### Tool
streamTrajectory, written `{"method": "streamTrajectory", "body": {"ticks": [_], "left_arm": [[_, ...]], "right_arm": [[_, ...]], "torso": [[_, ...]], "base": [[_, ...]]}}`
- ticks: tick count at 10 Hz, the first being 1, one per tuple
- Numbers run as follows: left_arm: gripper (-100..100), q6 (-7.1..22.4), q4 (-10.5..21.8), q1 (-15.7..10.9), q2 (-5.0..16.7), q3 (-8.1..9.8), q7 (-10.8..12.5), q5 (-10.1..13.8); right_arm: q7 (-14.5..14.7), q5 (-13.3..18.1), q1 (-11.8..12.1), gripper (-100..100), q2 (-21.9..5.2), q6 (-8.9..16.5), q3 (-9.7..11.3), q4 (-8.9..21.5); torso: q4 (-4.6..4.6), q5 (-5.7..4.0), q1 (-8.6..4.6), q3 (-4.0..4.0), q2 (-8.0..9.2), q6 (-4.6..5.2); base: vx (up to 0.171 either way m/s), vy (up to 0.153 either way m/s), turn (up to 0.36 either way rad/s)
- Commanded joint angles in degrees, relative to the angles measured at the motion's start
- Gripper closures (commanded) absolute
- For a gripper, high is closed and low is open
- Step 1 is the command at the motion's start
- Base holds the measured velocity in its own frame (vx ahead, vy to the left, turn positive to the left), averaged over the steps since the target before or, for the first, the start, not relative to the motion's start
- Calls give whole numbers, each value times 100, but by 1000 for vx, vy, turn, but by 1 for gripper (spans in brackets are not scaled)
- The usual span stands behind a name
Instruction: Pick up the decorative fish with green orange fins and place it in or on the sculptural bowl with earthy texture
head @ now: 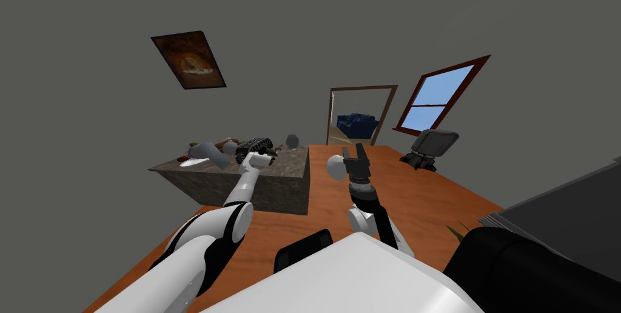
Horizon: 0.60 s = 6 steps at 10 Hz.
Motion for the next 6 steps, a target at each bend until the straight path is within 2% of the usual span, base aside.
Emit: {"method": "streamTrajectory", "body": {"ticks": [1,3,5,6], "left_arm": [[100,-166,1,12,-181,119,64,96],[100,-255,34,30,-385,185,102,145],[100,-304,69,61,-606,226,124,176],[100,-304,69,61,-606,226,124,176]], "right_arm": [[0,0,0,0,0,0,0,0],[0,0,0,0,0,0,0,0],[0,0,-1,0,1,0,1,0],[0,0,-1,0,2,0,2,0]], "torso": [[0,0,0,0,0,0],[2,-3,-21,2,3,5],[7,-12,-61,16,26,11],[4,-13,-75,21,41,11]], "base": [[122,204,17],[120,143,11],[50,66,6],[8,21,-16]]}}
